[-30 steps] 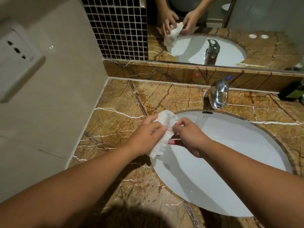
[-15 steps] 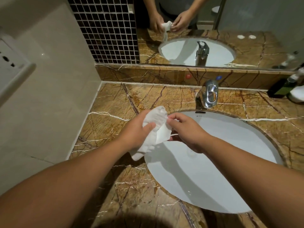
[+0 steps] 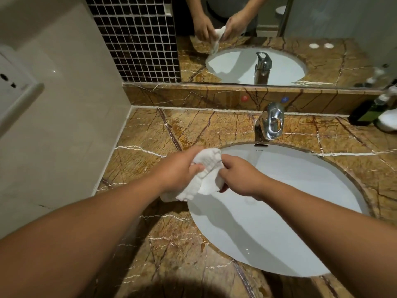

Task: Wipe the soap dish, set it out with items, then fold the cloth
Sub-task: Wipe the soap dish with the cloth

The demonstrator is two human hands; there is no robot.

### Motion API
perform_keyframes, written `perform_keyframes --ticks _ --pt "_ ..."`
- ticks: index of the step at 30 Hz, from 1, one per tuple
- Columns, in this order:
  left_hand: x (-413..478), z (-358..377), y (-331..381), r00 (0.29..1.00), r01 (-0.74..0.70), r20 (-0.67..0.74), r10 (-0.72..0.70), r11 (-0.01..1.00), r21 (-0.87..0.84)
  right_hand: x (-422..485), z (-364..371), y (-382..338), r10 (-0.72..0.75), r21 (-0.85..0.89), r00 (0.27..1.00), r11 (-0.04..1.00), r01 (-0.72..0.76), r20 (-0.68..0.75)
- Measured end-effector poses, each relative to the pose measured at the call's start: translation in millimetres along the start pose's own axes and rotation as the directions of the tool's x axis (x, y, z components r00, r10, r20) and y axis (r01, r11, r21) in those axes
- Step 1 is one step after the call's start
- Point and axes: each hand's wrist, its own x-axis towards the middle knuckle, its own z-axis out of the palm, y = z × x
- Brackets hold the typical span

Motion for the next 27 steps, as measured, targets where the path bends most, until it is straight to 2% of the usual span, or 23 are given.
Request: perform_keyframes --ticks 2,3,4,6,8,11,13,14,17,19,21,25,27 --pt "2.2 1.8 1.8 0.985 0.140 -0.078 -0.154 0.977 -0.163 -2.3 8.1 2.6 0.059 0.267 0.998 0.963 -0.048 -0.033" --pt "3.3 2.3 2.7 0.975 0.176 -0.097 -0.197 0.965 -0.196 -3.2 12.0 3.5 0.088 0.363 0.996 0.929 -0.078 -0.011" --pt "4.2 2.8 3.4 0.975 0.177 -0.100 -0.197 0.968 -0.179 -3.8 14.2 5.8 0.107 0.388 0.994 0.916 -0.100 0.004" --pt "4.2 2.2 3.8 0.990 0.105 -0.085 -0.111 0.992 -0.070 -4.9 11.6 8.0 0.115 0.309 0.993 0.945 -0.110 0.002" --pt "3.1 -0.7 3.2 0.997 -0.001 -0.075 0.005 0.999 0.050 -3.7 0.3 4.5 0.086 0.138 0.996 0.986 -0.089 0.033" --pt "-0.5 0.7 4.1 0.986 -0.154 -0.022 0.165 0.955 0.254 -3.4 -15.4 -7.2 0.077 -0.131 0.977 0.990 -0.052 0.197" --pt "-4.2 6.8 3.6 0.986 -0.151 -0.035 0.165 0.955 0.257 -3.1 -19.5 -11.0 0.053 -0.254 0.973 0.967 0.007 0.226" --pt "-4.2 8.6 3.7 0.991 -0.095 -0.071 0.112 0.975 0.199 -3.1 -18.2 -10.3 0.033 -0.235 0.983 0.972 0.011 0.181" --pt "0.4 8.9 6.9 0.979 0.122 -0.149 -0.137 0.987 -0.106 -4.8 -7.9 -1.4 0.073 0.154 0.994 0.984 -0.085 0.084" --pt "2.7 7.0 7.9 0.985 0.114 -0.120 -0.127 0.987 -0.109 -5.4 -4.3 3.3 0.097 0.241 0.991 0.964 -0.116 0.089" --pt "3.2 2.4 9.0 0.997 0.021 -0.069 -0.021 1.000 -0.009 -4.8 -8.9 3.1 0.094 0.141 0.991 0.984 -0.108 0.099" --pt "4.1 1.5 16.5 0.966 -0.259 0.046 0.256 0.931 0.257 -4.0 -20.7 -5.9 0.114 -0.271 0.951 0.962 -0.034 0.287" --pt "3.9 4.4 18.8 0.977 -0.206 -0.001 0.212 0.953 0.221 -4.7 -20.1 -5.3 0.080 -0.226 0.979 0.973 -0.037 0.186"
